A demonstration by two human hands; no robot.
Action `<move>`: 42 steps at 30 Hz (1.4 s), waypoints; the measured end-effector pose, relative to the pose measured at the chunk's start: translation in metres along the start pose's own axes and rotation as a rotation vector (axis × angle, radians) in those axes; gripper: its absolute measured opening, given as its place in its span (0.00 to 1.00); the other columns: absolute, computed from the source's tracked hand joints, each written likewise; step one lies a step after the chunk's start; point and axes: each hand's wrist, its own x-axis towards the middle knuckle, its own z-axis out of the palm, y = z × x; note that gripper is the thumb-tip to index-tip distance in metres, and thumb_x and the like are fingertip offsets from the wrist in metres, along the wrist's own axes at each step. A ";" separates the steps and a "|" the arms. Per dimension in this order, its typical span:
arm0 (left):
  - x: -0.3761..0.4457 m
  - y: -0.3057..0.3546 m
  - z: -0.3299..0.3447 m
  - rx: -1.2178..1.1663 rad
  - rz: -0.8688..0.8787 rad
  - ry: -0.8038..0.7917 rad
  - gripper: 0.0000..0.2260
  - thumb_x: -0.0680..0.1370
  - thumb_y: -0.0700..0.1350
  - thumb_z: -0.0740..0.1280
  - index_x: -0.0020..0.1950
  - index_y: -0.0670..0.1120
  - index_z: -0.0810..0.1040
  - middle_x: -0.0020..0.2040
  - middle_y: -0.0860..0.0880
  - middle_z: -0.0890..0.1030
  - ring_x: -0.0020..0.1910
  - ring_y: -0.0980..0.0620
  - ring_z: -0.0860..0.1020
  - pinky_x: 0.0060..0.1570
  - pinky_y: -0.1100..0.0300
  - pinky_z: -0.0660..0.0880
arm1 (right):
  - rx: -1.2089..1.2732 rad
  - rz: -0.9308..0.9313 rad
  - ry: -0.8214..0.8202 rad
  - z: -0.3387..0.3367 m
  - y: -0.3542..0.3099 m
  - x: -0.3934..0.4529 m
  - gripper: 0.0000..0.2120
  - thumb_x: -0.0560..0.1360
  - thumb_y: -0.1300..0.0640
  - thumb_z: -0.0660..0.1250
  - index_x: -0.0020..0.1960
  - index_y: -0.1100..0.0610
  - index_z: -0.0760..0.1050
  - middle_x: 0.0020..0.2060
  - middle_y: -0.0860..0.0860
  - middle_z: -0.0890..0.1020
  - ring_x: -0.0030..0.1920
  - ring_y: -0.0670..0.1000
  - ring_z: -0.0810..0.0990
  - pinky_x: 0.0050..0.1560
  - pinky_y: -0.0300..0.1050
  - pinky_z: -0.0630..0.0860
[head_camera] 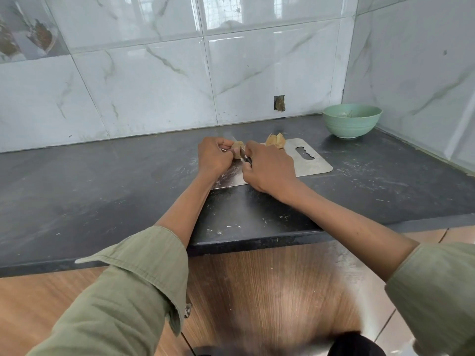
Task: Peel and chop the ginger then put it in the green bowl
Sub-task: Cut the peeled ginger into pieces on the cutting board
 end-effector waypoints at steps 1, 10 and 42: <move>0.001 -0.001 0.000 0.009 0.010 -0.004 0.04 0.71 0.40 0.78 0.44 0.47 0.89 0.37 0.51 0.87 0.39 0.53 0.86 0.46 0.50 0.85 | -0.001 0.004 -0.006 0.000 0.000 0.000 0.08 0.76 0.55 0.64 0.55 0.53 0.73 0.40 0.51 0.75 0.41 0.57 0.70 0.40 0.47 0.64; 0.000 0.000 0.002 -0.036 -0.032 0.004 0.03 0.73 0.39 0.79 0.45 0.44 0.89 0.37 0.49 0.87 0.40 0.51 0.87 0.47 0.50 0.85 | 0.026 0.013 -0.050 -0.001 0.000 0.001 0.10 0.76 0.55 0.64 0.57 0.53 0.73 0.40 0.51 0.74 0.42 0.56 0.70 0.41 0.47 0.66; -0.002 0.002 0.000 0.013 -0.025 0.008 0.03 0.74 0.45 0.79 0.43 0.48 0.88 0.36 0.52 0.87 0.37 0.56 0.86 0.45 0.55 0.85 | 0.127 0.119 -0.197 -0.005 0.002 0.012 0.12 0.73 0.54 0.65 0.56 0.52 0.77 0.50 0.52 0.83 0.46 0.56 0.75 0.43 0.47 0.67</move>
